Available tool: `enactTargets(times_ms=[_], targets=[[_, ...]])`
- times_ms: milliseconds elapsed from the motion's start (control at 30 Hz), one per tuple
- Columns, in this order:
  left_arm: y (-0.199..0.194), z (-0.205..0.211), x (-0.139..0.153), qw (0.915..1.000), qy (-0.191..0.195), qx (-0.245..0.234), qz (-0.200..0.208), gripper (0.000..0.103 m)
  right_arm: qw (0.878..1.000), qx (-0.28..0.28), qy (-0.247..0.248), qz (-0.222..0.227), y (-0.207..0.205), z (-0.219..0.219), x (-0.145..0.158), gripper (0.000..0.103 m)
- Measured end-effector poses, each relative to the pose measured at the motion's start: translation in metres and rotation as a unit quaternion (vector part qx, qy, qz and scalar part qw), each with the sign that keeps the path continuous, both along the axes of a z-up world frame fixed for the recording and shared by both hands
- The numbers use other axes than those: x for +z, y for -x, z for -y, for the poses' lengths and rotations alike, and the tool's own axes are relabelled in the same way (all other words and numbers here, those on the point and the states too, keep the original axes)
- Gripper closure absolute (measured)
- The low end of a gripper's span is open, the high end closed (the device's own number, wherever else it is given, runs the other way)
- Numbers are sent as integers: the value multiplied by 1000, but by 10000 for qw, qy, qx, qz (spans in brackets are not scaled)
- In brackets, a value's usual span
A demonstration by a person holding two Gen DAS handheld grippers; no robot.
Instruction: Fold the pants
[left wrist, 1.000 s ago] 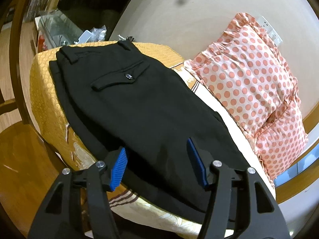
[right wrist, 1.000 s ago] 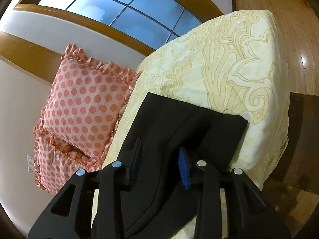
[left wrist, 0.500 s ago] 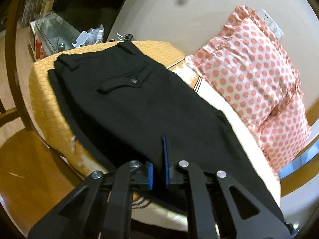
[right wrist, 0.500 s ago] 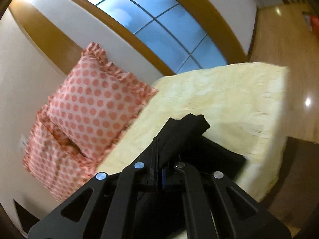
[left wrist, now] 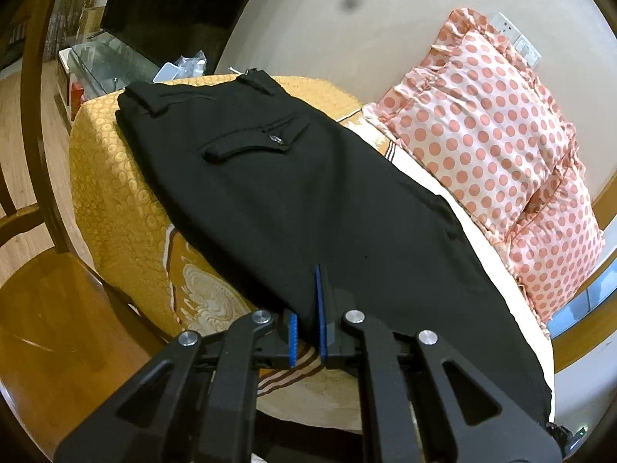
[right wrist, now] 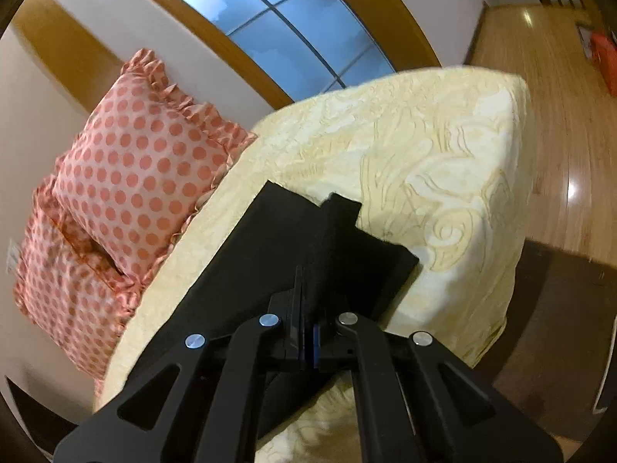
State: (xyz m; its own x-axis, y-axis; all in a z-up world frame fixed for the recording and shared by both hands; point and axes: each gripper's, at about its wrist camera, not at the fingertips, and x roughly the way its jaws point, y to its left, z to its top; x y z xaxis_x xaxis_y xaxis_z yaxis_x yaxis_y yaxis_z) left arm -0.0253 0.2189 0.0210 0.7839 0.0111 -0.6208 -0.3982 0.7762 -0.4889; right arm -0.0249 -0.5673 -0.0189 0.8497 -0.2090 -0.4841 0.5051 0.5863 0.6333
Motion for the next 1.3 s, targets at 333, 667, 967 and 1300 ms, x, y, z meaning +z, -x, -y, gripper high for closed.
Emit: enactTargets(times_ms=[333,667,967,1300], targets=[[3,0,0,10000,-19,1,62,91,9991,47,362,-214,7,0,3,99],[26,-7,34,9887,-1109,1009,43,41,9963,-819,257,-91,38,21,11,29],[-18,69,41,9828,-1723,-603,292,30,9976,-346,595,-84,29,-1,4,47],[-33,77,10,9860,-1300,-1045,-3,27,9916,797,918,433,9,-60,-5,61]])
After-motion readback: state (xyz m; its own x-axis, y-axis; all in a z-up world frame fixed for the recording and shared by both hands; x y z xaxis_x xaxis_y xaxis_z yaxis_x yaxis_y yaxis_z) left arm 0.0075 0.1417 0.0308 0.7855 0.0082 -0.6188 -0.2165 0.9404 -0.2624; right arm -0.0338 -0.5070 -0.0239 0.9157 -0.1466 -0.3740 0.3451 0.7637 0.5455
